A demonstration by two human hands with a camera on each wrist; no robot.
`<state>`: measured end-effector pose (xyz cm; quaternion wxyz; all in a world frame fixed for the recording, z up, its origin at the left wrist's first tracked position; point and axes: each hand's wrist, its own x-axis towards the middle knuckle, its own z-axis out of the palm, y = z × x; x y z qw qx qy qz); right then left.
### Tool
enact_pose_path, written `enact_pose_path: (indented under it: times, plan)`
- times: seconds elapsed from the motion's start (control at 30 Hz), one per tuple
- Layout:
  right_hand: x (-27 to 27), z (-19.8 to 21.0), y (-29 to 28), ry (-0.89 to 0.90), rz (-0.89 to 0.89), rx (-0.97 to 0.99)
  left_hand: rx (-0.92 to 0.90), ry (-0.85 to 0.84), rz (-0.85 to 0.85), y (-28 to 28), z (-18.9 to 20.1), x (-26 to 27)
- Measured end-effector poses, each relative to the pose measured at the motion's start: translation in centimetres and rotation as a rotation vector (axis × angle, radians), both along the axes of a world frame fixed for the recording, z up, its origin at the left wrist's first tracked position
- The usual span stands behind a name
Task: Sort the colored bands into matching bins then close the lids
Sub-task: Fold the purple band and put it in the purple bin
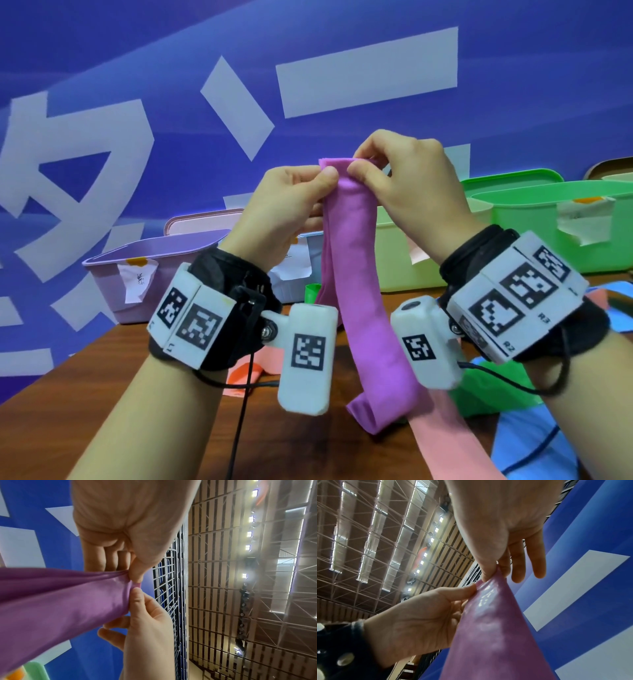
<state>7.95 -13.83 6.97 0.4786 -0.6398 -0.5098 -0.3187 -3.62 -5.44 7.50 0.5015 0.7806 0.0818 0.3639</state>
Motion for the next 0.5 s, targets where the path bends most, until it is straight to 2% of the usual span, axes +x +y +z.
enact_pose_path:
  times: [0.1,0.23,0.5]
  plan:
    - [-0.22,-0.3,0.45,0.061,0.058,-0.014,0.007,-0.034,0.064,0.07,-0.11,0.2]
    - [-0.15,-0.1,0.3,0.379,0.342,-0.045,-0.027,-0.086,0.149,0.52,-0.02,0.18]
    - [0.18,-0.17,0.24,0.571,0.395,-0.107,-0.06,-0.085,0.097,0.16,0.13,0.12]
